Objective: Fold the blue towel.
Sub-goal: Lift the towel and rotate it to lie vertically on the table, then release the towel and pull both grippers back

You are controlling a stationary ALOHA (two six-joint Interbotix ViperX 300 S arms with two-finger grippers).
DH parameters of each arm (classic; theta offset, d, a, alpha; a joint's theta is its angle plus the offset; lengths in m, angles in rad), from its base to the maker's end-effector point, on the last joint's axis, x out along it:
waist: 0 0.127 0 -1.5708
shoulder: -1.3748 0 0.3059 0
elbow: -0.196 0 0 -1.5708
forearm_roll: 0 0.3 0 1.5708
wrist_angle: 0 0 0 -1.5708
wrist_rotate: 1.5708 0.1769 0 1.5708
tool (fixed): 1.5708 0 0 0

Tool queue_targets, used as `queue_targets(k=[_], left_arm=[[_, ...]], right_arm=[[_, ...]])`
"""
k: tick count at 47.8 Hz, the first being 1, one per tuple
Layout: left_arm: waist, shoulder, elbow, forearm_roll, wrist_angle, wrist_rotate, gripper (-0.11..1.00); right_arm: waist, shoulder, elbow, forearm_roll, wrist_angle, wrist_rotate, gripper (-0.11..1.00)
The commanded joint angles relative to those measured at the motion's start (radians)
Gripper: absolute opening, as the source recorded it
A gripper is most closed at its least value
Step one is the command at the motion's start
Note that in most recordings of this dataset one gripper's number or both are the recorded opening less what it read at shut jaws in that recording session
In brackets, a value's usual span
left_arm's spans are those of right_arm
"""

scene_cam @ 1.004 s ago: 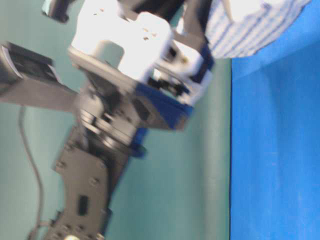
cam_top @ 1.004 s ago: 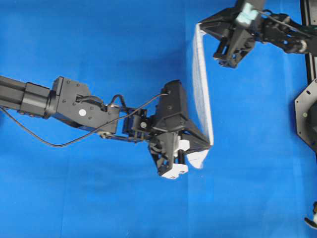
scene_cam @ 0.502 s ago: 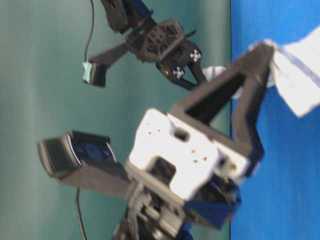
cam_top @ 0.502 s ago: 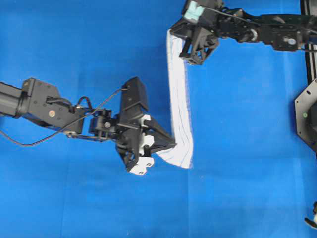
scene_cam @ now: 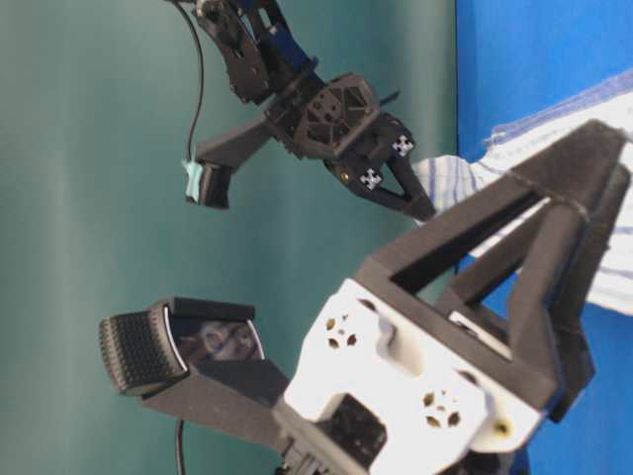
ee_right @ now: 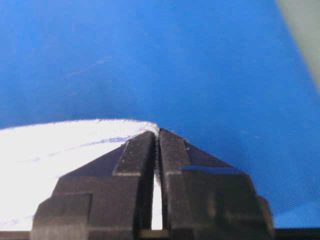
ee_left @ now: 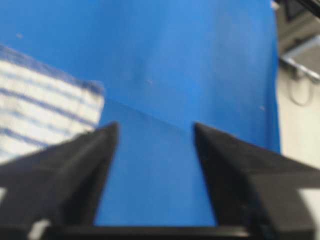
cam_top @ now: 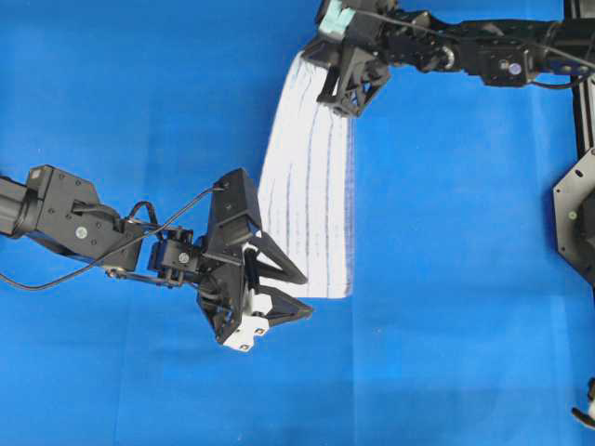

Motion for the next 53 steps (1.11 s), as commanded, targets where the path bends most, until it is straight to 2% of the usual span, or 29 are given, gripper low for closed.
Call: queue_targets(k=[1, 3, 6, 15, 19, 31, 39, 47, 53], left_arm=[[-0.003, -0.035, -0.003, 0.002, -0.002, 0.002, 0.63], [-0.003, -0.037, -0.002, 0.002, 0.0, 0.002, 0.67], [-0.003, -0.037, -0.002, 0.002, 0.003, 0.0, 0.67], [-0.003, -0.037, -0.005, 0.002, 0.003, 0.003, 0.67], [-0.003, -0.038, -0.002, 0.002, 0.003, 0.008, 0.67], [0.0, -0.057, 0.021, 0.003, 0.006, 0.017, 0.67], [0.032, -0.114, 0.067, 0.012, 0.02, 0.041, 0.67], [0.069, -0.207, 0.117, 0.012, 0.021, 0.144, 0.67], [0.107, -0.273, 0.146, 0.012, 0.026, 0.255, 0.67]], right_arm=[[0.005, -0.002, -0.04, -0.002, 0.009, -0.002, 0.05], [0.005, 0.002, -0.048, -0.003, 0.014, -0.003, 0.1], [0.006, 0.006, -0.055, -0.014, 0.017, -0.009, 0.24], [0.009, 0.009, -0.063, -0.048, -0.002, -0.015, 0.79], [0.008, 0.009, -0.063, -0.057, -0.018, -0.015, 0.93], [0.002, -0.011, -0.057, -0.074, -0.028, -0.015, 0.93], [-0.002, -0.074, -0.021, -0.077, -0.023, -0.015, 0.93], [-0.002, -0.178, 0.054, -0.077, -0.017, -0.005, 0.93], [0.008, -0.262, 0.114, -0.075, 0.005, -0.002, 0.93]])
